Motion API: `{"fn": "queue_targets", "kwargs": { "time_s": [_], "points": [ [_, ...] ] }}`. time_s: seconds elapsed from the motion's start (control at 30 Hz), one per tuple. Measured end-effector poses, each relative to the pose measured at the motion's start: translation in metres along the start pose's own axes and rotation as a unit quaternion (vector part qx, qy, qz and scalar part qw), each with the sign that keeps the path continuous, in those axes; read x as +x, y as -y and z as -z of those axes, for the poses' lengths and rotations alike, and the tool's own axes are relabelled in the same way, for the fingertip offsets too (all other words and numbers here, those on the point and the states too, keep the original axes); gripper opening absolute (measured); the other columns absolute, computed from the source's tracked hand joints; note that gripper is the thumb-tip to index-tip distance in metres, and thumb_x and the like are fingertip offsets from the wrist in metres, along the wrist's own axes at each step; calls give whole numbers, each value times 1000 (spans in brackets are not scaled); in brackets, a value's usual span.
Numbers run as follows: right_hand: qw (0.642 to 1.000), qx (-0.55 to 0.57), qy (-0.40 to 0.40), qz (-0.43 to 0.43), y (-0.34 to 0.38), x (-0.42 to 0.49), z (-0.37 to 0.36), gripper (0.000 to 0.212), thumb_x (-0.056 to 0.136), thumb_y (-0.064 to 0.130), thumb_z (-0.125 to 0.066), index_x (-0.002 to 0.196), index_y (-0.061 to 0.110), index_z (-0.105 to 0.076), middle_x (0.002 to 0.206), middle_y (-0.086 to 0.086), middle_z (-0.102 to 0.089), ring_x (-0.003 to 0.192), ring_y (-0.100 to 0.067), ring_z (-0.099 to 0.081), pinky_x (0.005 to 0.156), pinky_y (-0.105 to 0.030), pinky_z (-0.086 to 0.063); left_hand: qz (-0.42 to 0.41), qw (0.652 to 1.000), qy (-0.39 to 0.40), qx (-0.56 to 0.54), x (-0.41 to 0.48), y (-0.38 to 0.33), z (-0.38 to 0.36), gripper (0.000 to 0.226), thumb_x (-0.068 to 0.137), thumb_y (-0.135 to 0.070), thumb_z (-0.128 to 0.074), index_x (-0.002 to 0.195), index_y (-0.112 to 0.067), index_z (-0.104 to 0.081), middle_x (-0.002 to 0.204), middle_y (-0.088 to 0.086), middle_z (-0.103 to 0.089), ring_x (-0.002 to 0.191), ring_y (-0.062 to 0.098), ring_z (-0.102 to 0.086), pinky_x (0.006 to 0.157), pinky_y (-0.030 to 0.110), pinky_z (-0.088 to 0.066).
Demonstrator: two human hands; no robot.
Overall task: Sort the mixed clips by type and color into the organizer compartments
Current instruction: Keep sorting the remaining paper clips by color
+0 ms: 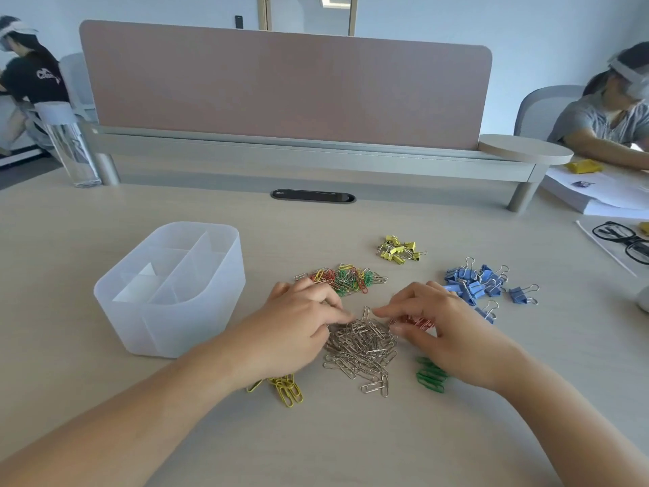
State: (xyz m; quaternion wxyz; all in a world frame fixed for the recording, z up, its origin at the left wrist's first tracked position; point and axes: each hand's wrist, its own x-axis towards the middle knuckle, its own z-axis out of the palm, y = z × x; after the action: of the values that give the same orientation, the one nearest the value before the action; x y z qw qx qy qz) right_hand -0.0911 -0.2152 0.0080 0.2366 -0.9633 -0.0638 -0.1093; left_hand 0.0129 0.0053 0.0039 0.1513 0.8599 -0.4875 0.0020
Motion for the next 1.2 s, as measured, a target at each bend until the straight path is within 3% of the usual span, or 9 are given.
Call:
{"fn": "queue_targets", "kwargs": {
  "time_s": [0.03,0.13,0.27,0.4,0.53,0.73,0.93,1.07,1.2],
  "points": [
    [999,14,24,-15,2,-1,3,35,85,42,-70,119,46,-64,102,24,-54,101,-2,-45,90,-25,-40,-3,1000,7,-14,-1,0,2,51,94,-13,-34,135,-37,-54,126,-20,-47,121,2,-29,106,30,-20],
    [995,5,88,-44,9,-3,8,79,58,70,-73,131,48,-53,108,30,-44,109,5,-35,89,-12,-32,-2,1000,19,-22,-4,1,7,41,99,-35,-40,139,-36,-50,131,-19,-44,124,0,-24,110,26,-18],
    [989,-57,131,-44,20,0,3,100,52,74,-74,141,49,-36,114,28,-33,110,5,-26,90,-4,-24,22,997,69,-25,-6,2,7,77,74,-72,-62,142,-41,-42,127,-25,-35,127,3,-23,110,26,-26],
    [987,-71,133,-48,23,4,-1,94,57,73,-73,140,50,-37,111,24,-36,107,1,-27,89,-13,-24,1,998,53,-36,-3,1,-1,75,73,-69,-65,140,-39,-47,122,-22,-35,123,1,-24,107,27,-31],
    [993,-29,102,-57,23,8,-8,77,60,68,-74,131,52,-49,104,23,-45,99,6,-37,80,-10,-30,-2,997,23,-68,0,-1,-5,62,77,-62,-66,134,-38,-56,112,-22,-39,113,-2,-28,100,20,-33],
    [994,5,80,-77,26,12,-9,45,71,52,-78,114,45,-67,91,8,-54,80,-6,-47,78,-30,-43,3,995,-34,-96,3,-4,-10,32,83,-46,-70,112,-31,-73,105,-16,-52,100,-5,-37,87,16,-35],
    [992,6,33,-122,28,14,-13,33,74,44,-79,106,39,-72,89,9,-61,82,-7,-51,79,-29,-45,11,992,-56,-109,7,-12,-6,17,88,-32,-69,102,-26,-76,98,-9,-59,85,2,-51,79,23,-43],
    [991,-11,21,-131,31,15,-15,26,76,40,-78,102,35,-73,87,9,-63,81,-8,-52,79,-30,-46,19,996,-53,-70,7,-21,-3,20,92,-32,-64,108,-24,-72,104,-4,-59,95,12,-55,85,33,-45],
    [992,-11,17,-124,32,15,-14,22,78,35,-78,99,33,-73,85,10,-63,74,-3,-48,75,-26,-43,13,998,-46,-33,7,-24,-2,21,95,-31,-60,111,-22,-68,105,-2,-57,99,16,-54,85,33,-43]
  ]
}}
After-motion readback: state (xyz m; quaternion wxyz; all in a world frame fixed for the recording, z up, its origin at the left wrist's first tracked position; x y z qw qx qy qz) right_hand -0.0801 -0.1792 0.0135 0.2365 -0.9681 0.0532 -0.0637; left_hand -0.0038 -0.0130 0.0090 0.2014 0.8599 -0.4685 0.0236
